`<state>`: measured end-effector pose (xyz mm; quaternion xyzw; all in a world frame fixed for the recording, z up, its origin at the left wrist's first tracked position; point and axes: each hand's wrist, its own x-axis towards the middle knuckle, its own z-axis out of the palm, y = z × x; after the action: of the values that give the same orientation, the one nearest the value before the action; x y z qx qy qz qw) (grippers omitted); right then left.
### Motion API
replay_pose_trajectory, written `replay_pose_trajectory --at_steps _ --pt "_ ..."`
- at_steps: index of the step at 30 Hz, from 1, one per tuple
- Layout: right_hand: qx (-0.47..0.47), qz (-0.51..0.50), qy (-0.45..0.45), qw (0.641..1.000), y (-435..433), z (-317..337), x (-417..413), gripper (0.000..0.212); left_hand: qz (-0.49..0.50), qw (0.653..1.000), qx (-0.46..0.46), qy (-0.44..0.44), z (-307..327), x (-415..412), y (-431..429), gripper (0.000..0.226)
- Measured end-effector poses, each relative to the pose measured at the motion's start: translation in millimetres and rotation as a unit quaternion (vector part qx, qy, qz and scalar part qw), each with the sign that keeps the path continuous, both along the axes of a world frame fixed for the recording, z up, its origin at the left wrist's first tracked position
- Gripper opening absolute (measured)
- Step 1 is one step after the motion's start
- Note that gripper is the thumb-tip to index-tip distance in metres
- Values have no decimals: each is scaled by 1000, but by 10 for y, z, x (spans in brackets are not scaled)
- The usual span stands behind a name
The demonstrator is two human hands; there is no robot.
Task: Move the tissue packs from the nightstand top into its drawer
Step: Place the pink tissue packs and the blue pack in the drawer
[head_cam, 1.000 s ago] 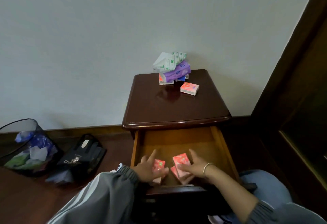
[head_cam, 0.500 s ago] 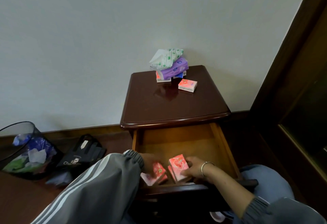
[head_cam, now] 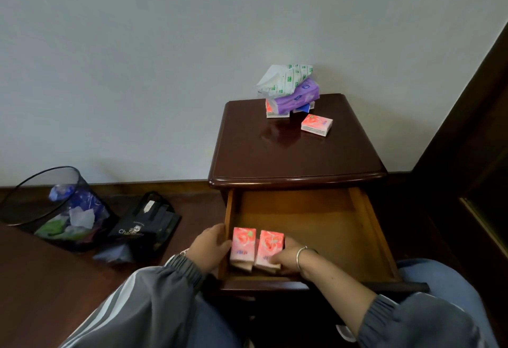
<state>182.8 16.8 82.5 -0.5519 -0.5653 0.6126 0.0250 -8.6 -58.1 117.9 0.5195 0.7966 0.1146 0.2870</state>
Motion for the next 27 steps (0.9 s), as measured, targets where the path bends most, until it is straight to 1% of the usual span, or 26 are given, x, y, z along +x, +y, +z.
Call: replay_pose_trajectory --at_steps 2,4,6,7,9,10,11,13,16,19,22,24,27 --pt "-8 7 -4 1000 27 18 -14 45 5 1000 4 -5 -65 19 -55 60" --pt "-36 9 -14 999 69 29 -4 43 -8 997 58 43 -79 31 -15 67" --pt "-48 16 -28 998 124 43 22 46 -60 989 109 80 -43 52 115 63" --pt "-40 15 -30 999 153 50 37 52 -99 984 115 93 -24 70 200 58" --pt "-3 3 -21 1000 216 57 54 74 -184 971 91 124 -7 123 362 49" --pt "19 -1 -8 1000 238 66 55 83 -222 963 56 143 -1 152 430 46" --pt "39 6 5 999 256 79 54 83 -253 954 6 163 5 172 486 44" --pt "69 55 4 996 284 80 39 66 -286 932 -87 204 8 208 587 40" --pt "85 149 -22 985 258 68 9 36 -289 912 -159 242 27 268 673 36" --pt "114 219 -49 968 202 34 0 29 -294 900 -179 267 10 319 614 36" --pt "137 241 -49 960 137 -10 35 31 -313 892 -176 274 -9 272 466 36" --pt "134 236 -42 962 100 -28 69 38 -331 901 -156 232 -25 192 389 35" --pt "133 248 -53 958 82 -22 97 59 -326 920 -118 184 -10 131 276 38"
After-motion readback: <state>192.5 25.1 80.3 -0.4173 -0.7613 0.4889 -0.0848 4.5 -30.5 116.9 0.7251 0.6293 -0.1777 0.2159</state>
